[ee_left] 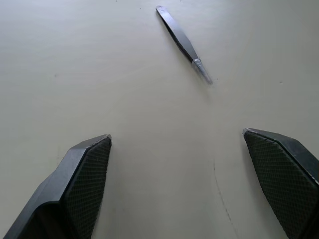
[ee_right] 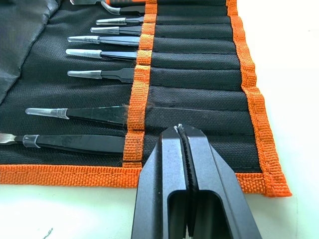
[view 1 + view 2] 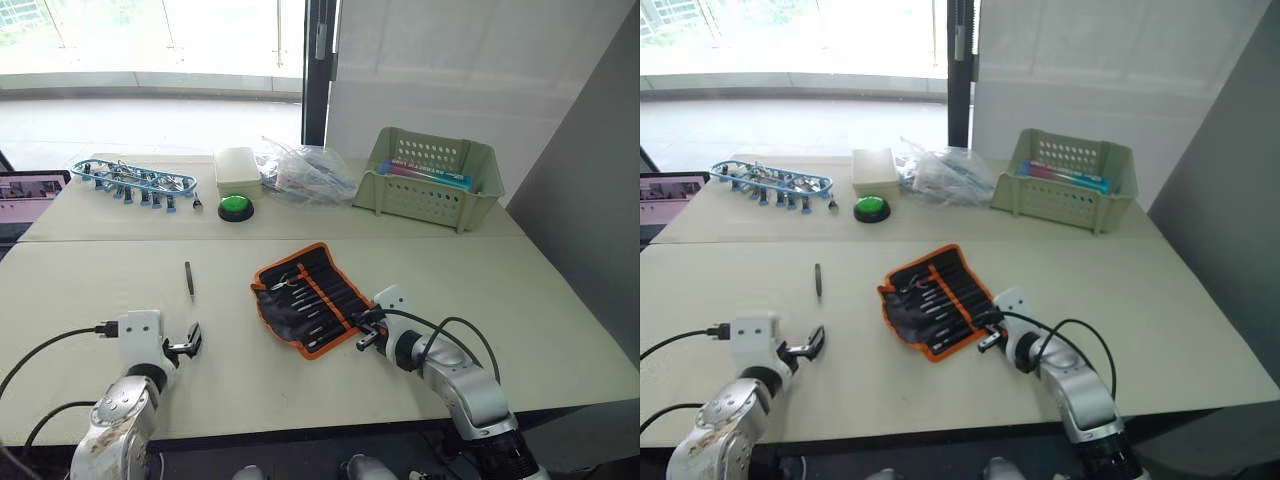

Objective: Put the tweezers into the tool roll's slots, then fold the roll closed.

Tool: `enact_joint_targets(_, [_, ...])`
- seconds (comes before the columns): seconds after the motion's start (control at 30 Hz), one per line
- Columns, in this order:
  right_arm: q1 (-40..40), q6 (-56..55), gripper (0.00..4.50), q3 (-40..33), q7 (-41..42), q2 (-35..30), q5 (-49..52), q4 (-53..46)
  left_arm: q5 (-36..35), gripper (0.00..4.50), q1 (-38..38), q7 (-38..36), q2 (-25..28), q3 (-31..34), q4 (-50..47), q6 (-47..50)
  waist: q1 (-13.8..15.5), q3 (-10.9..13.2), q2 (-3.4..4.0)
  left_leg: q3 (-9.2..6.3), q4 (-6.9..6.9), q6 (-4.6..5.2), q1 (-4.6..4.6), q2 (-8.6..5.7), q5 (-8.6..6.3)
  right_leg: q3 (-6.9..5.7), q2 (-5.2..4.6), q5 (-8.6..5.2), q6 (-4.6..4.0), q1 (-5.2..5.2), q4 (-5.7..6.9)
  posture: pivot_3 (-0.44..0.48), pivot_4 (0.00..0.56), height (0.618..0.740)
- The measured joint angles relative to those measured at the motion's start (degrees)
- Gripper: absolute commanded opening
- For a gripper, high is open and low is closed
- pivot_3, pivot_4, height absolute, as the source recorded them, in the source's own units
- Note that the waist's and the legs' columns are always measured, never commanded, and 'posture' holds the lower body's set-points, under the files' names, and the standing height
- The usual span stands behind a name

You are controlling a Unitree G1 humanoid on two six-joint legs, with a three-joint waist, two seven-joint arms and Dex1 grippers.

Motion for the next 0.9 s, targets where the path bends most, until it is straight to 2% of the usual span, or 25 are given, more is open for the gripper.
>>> enact_joint_targets(0.27, [-0.5, 0.0, 0.00, -0.5, -0.2, -0.3, -0.1, 0.8, 3.6, 4.48, -10.5, 5.3, -3.1, -2.8, 12.2, -3.8, 0.4, -0.2, 0.31, 0.00, -0.01, 0.00, 0.06, -0.04, 0.00, -0.02, -0.01, 0.16, 0.05, 0.08, 0.04, 0.000, 0.150, 0.740])
enact_joint_targets(0.43, [-0.9, 0.0, 0.00, -0.6, -0.3, -0.3, -0.2, 1.2, 4.4, 4.48, -15.9, 8.0, -4.7, -2.1, 20.7, -7.3, 0.6, -0.6, 0.92, -0.01, -0.02, 0.00, 0.22, -0.12, 0.00, -0.01, -0.01, 0.26, 0.10, 0.19, 0.05, 0.000, 0.150, 0.740])
enact_joint_targets(0.53, [-0.7, 0.0, 0.00, -0.6, -0.3, -0.3, -0.2, 1.2, 4.5, 3.69, -17.0, 8.3, -4.8, -1.9, 23.5, -9.0, 0.6, -0.7, 1.16, -0.03, -0.04, 0.00, 0.30, -0.15, 0.00, 0.00, -0.01, 0.27, 0.11, 0.24, 0.07, 0.000, 0.150, 0.740])
enact_joint_targets(0.77, [-0.2, 0.0, 0.00, -1.2, -0.5, -0.6, -0.2, 1.1, 4.5, 1.38, -21.0, 8.1, -4.6, -1.1, 29.4, -10.2, 1.6, -0.7, 1.24, -0.12, -0.04, -0.05, 0.55, -0.26, -0.03, 0.01, -0.03, 0.27, 0.12, 0.50, -0.01, 0.000, 0.150, 0.740])
enact_joint_targets(0.9, [0.1, 0.1, 0.00, -1.5, -0.7, -0.6, -0.6, 0.9, 4.5, 0.08, -22.2, 7.3, -4.1, -1.1, 31.4, -10.6, 2.0, -0.7, 1.26, -0.15, -0.04, -0.44, 0.77, -0.30, -0.26, -0.03, -0.09, 0.24, 0.14, 0.54, -0.16, 0.000, 0.150, 0.740])
